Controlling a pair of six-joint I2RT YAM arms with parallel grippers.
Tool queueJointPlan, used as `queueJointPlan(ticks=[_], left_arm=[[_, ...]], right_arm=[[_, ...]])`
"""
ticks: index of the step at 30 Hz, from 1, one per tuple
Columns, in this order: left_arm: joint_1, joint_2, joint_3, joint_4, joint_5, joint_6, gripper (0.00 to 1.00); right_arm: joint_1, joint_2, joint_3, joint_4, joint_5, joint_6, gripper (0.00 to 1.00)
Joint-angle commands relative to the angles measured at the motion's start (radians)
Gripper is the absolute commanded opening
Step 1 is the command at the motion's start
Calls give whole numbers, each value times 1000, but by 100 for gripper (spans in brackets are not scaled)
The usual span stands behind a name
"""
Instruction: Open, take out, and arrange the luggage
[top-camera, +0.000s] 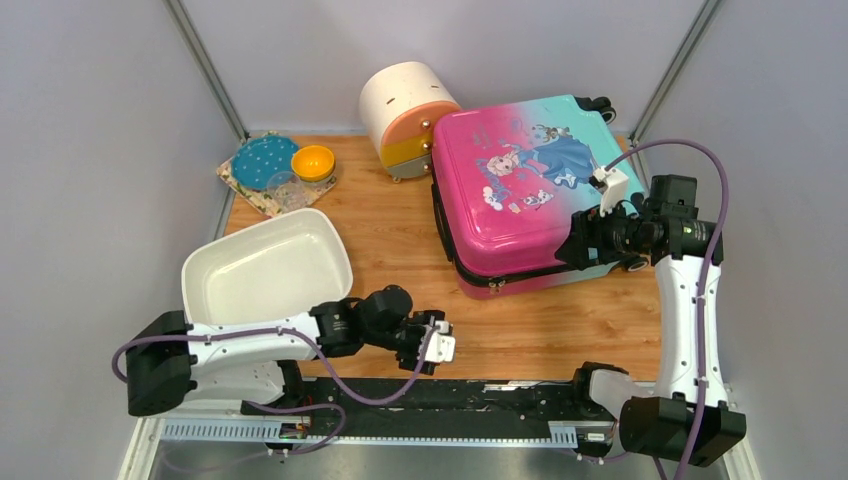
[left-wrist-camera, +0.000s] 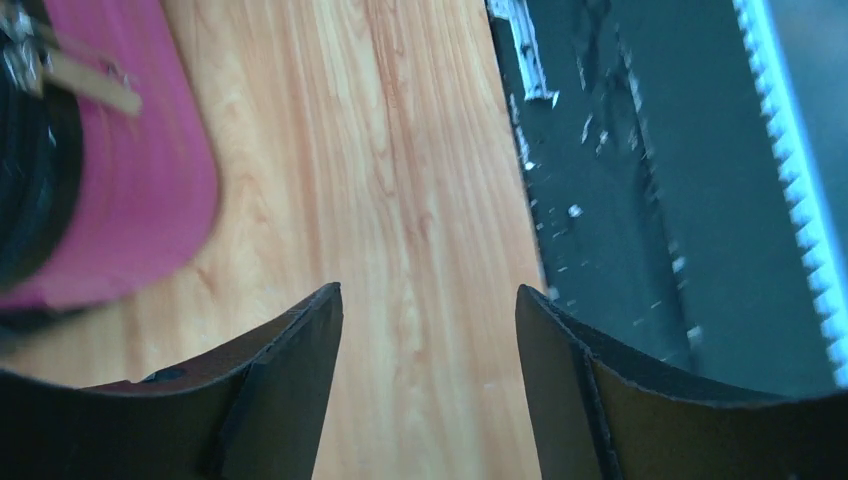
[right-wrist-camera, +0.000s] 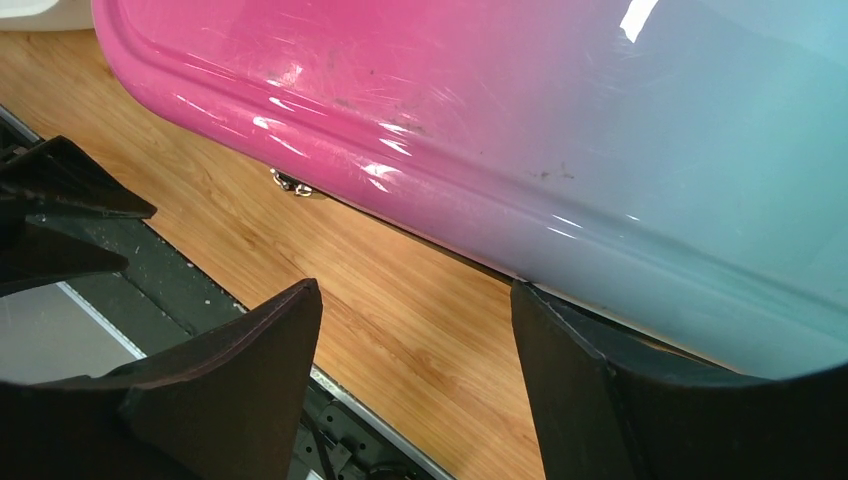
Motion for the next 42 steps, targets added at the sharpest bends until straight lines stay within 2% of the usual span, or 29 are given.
queueJointPlan(ticks=[1,3,4,7,11,13,16,17,18,20,29,37,42], left_arm=[[-9,69,194,-276,100,746,72],[-9,116,290,-407,100,920,75],[-15,132,320,-531,89,1082,75],[-24,211,449,-717,13,1267,76],[-47,367,646,-796,-119,1329,73],[-58,409,678,-790,-169,1385,72],[-72,477,720,-770,-253,1436,70],[-73,516,768,-768,-276,1433,68],[-78,538,794,-771,-291,1432,62],[-80,595,858,-779,-319,1427,61],[-98,679,952,-782,-382,1464,52],[-116,742,1018,-814,-408,1484,52],[-127,796,1095,-892,-419,1471,52]], right_arm=[[6,-29,19,56,8,43,76],[6,-32,19,62,22,46,76],[6,-34,19,65,27,49,77],[6,-32,22,80,63,64,78],[6,-8,40,80,114,87,79],[6,9,56,82,128,112,79],[6,32,77,75,126,132,80],[6,38,80,77,122,139,80],[6,44,85,76,116,147,80],[6,58,91,75,97,162,81],[6,67,99,94,87,202,82],[6,70,92,114,74,221,82],[5,72,86,126,59,239,83]])
